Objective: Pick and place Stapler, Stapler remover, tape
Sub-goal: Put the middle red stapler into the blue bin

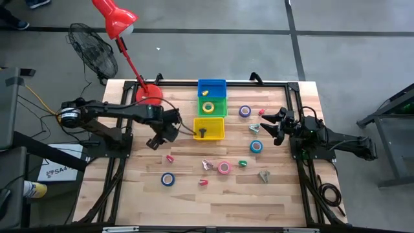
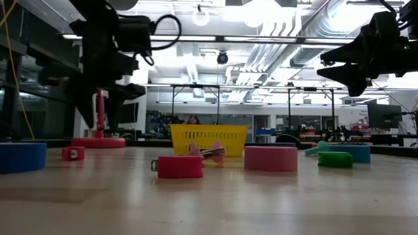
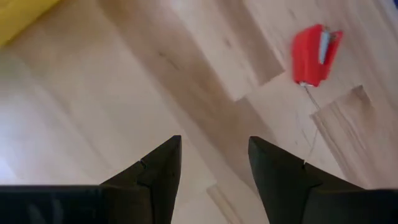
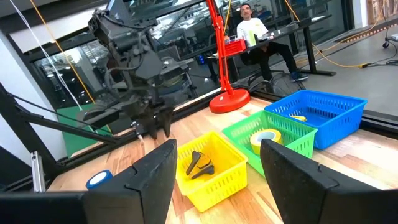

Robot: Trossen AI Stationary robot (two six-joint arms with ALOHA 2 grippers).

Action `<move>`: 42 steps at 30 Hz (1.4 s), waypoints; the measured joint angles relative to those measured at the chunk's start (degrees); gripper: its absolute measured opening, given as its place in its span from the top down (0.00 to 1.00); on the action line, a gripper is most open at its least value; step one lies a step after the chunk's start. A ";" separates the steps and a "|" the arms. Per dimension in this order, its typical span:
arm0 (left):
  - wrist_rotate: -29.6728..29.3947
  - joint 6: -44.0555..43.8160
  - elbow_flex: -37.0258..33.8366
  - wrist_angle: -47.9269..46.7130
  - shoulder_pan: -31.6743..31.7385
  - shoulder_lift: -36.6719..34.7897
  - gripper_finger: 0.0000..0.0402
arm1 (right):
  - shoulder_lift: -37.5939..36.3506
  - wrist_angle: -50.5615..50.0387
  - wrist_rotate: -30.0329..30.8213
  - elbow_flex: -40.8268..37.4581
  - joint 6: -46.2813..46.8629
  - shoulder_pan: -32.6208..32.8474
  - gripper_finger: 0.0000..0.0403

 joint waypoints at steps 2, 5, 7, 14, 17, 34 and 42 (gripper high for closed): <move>0.08 1.01 -1.83 2.42 -1.00 -0.97 0.54 | 0.00 0.00 0.00 0.00 0.00 0.02 0.45; 0.69 1.11 -4.01 5.20 -2.01 -1.89 0.54 | 0.00 0.00 -0.02 0.00 0.00 0.02 0.45; 1.93 1.20 -4.73 7.22 -2.41 -2.03 0.54 | 0.00 0.00 0.00 0.00 0.00 0.01 0.45; 2.40 3.33 -7.51 13.49 -3.39 -2.00 0.54 | 0.00 0.00 -0.02 0.00 0.00 0.02 0.45; 3.01 4.60 -8.45 15.76 -4.52 -2.00 0.54 | 0.00 0.00 -0.02 0.00 0.00 0.01 0.45; 5.15 5.54 -11.67 17.86 -7.98 -2.56 0.54 | 0.00 0.00 -0.02 0.00 -0.01 0.01 0.45; 8.34 4.50 -11.68 15.44 -8.35 -3.56 0.54 | 0.00 0.00 -0.02 0.00 0.00 0.00 0.45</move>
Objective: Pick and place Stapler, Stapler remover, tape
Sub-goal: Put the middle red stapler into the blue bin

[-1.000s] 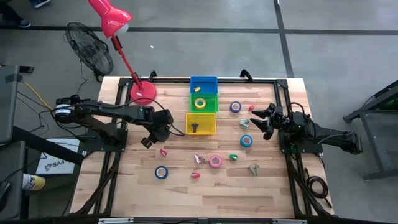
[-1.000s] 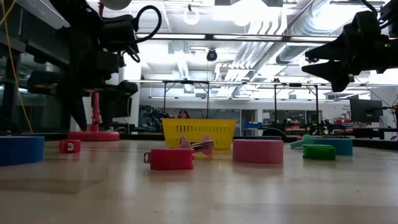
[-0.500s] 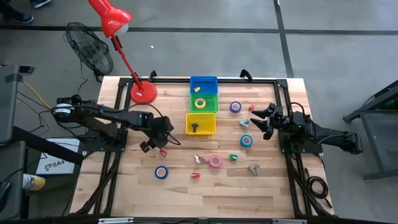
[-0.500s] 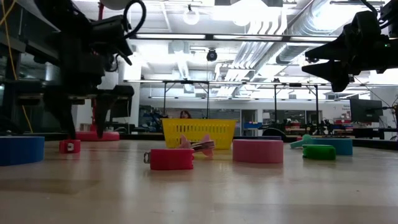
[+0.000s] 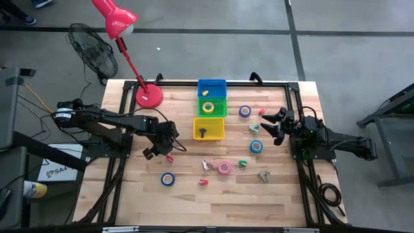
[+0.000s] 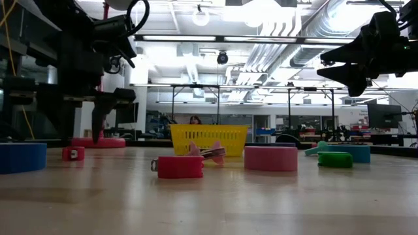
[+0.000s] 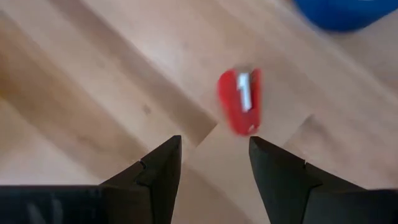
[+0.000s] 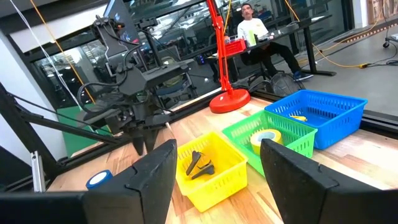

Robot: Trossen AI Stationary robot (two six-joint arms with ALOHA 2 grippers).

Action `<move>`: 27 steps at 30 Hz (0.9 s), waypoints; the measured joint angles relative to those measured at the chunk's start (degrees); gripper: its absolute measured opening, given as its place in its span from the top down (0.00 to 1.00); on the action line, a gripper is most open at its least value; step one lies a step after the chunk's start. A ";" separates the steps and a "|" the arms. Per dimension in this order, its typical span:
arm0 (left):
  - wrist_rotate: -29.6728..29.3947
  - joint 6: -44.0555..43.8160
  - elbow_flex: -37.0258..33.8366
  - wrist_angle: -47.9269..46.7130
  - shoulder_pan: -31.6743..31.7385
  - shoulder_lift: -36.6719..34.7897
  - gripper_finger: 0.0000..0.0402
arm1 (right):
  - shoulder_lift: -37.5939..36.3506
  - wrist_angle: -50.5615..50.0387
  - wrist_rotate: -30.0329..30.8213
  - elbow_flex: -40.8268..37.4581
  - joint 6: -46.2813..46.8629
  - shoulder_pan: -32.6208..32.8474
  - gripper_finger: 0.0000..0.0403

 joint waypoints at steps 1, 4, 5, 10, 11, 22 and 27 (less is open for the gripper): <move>0.83 -0.61 0.01 0.03 -0.39 -0.02 0.54 | -0.01 0.00 0.01 0.00 -0.01 0.02 0.45; 1.47 -1.15 -0.01 -0.05 -1.92 -0.02 0.54 | 0.00 0.00 0.00 0.00 0.00 0.00 0.45; 1.35 -1.12 0.01 -0.05 -2.31 -0.02 0.54 | 0.00 0.00 0.02 0.00 0.00 0.00 0.45; 0.79 -0.89 0.01 -0.01 -2.56 0.02 0.54 | 0.00 0.00 0.00 0.00 0.00 0.00 0.45; 0.77 -0.89 0.01 0.22 -2.56 0.27 0.54 | 0.00 0.00 0.00 0.01 0.00 0.02 0.45; 1.35 -2.16 0.01 2.45 -2.60 2.45 0.54 | -0.02 0.00 0.00 0.00 0.00 0.00 0.45; 2.01 -3.73 0.01 2.60 -3.40 3.75 0.54 | -0.01 0.00 0.00 0.00 0.00 0.00 0.45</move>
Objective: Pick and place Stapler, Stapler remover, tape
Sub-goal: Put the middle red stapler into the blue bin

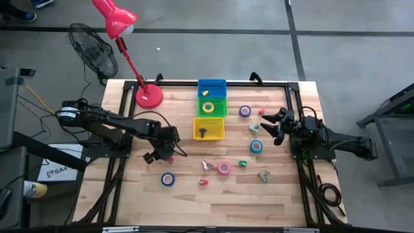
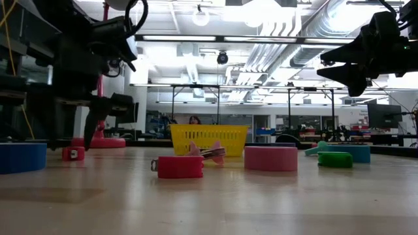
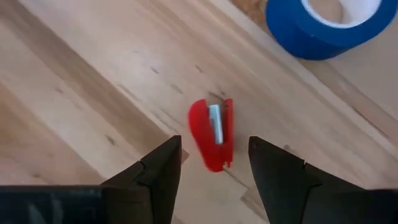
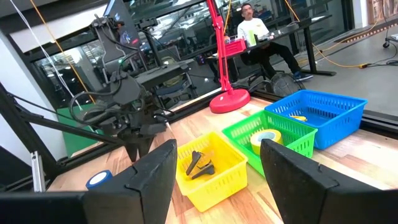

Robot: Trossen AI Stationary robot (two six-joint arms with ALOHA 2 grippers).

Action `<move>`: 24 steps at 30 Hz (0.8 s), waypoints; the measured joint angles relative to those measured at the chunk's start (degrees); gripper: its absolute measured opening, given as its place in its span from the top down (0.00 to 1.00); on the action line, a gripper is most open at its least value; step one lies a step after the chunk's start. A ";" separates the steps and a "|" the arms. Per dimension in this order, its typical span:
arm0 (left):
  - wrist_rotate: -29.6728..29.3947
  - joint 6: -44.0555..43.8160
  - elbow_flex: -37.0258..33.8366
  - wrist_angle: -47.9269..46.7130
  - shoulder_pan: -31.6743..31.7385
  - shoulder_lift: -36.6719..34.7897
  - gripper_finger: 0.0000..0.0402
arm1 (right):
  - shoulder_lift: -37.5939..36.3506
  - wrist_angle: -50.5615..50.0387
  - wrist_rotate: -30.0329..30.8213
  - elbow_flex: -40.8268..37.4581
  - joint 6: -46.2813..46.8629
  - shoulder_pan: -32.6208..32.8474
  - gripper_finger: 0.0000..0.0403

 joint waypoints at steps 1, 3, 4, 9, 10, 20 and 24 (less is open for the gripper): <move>0.29 -0.02 0.00 0.17 -0.29 0.20 0.54 | -0.01 0.00 0.00 0.01 0.00 0.01 0.45; 0.27 -0.04 0.00 0.31 -0.81 0.82 0.54 | -0.01 0.00 0.02 0.00 0.00 0.01 0.45; -0.02 -0.04 0.00 0.53 -1.08 0.97 0.54 | -0.01 0.00 0.00 0.00 0.00 0.01 0.45; -4.58 -4.17 0.00 0.73 -1.02 0.95 0.55 | -0.01 0.00 0.02 0.00 0.00 0.01 0.45; -5.41 -4.98 0.00 0.76 -1.01 0.95 0.56 | -0.01 0.00 0.01 0.00 -0.01 0.00 0.45; -3.62 -5.84 0.00 0.74 -1.01 0.95 0.73 | -0.01 0.00 0.00 0.00 0.00 -0.01 0.45; -3.78 -5.69 0.00 0.74 -0.99 0.95 0.77 | -0.01 0.00 0.00 0.00 0.00 0.01 0.45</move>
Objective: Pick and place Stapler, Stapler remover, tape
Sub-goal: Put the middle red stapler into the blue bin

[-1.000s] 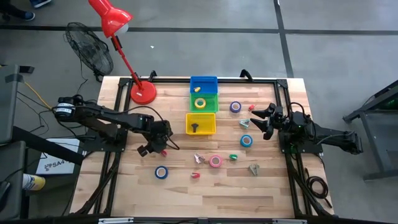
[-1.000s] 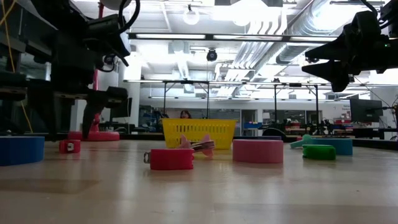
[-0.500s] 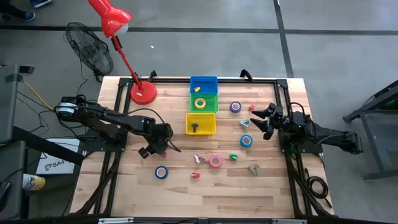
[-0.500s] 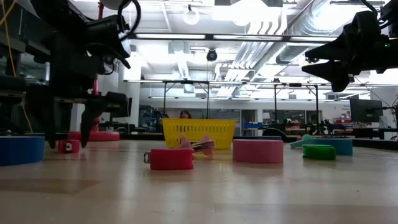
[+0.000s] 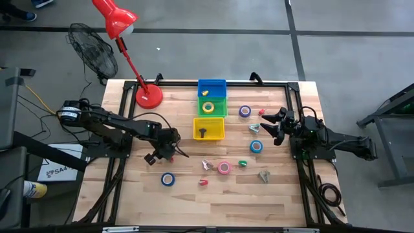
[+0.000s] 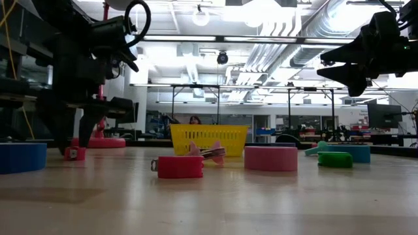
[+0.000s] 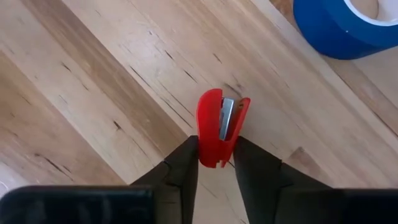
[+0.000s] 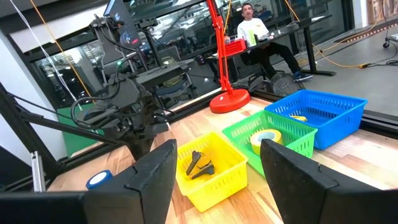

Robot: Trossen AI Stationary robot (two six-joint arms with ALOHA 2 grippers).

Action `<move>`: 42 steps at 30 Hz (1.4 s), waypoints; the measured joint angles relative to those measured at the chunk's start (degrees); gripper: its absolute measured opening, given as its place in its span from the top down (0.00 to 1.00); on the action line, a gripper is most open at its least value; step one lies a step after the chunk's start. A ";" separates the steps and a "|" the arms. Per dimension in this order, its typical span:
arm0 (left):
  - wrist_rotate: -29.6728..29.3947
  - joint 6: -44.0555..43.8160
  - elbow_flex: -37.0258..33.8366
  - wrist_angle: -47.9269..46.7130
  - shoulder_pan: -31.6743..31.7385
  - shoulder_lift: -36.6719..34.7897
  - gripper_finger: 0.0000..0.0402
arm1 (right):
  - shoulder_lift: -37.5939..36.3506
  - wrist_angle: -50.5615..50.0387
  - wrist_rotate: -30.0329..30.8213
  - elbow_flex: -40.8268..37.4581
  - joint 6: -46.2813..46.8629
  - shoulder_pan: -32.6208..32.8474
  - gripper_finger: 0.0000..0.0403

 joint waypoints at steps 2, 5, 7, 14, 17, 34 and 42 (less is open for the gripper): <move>0.00 0.12 0.00 0.00 0.00 0.00 0.77 | 0.00 0.00 0.00 0.01 0.00 -0.01 0.45; -0.02 0.16 0.00 0.00 -0.02 0.00 0.78 | 0.00 0.00 0.00 0.00 0.00 0.00 0.45; -0.04 0.16 0.00 0.00 0.00 0.00 0.78 | 0.00 0.00 0.00 0.00 0.00 -0.02 0.45; -0.07 0.21 0.00 0.00 0.00 -0.02 0.78 | 0.01 0.00 0.00 0.00 0.00 -0.02 0.45; -0.09 0.31 0.00 0.00 -0.01 -0.02 0.78 | 0.00 0.00 0.00 0.00 0.00 -0.01 0.45; -2.98 -1.06 0.00 0.07 -0.02 -0.04 0.78 | 0.00 0.00 0.01 0.00 0.00 -0.02 0.45; -3.62 -7.15 0.00 1.12 0.00 -0.04 0.84 | 0.00 0.00 0.00 0.00 0.00 -0.02 0.45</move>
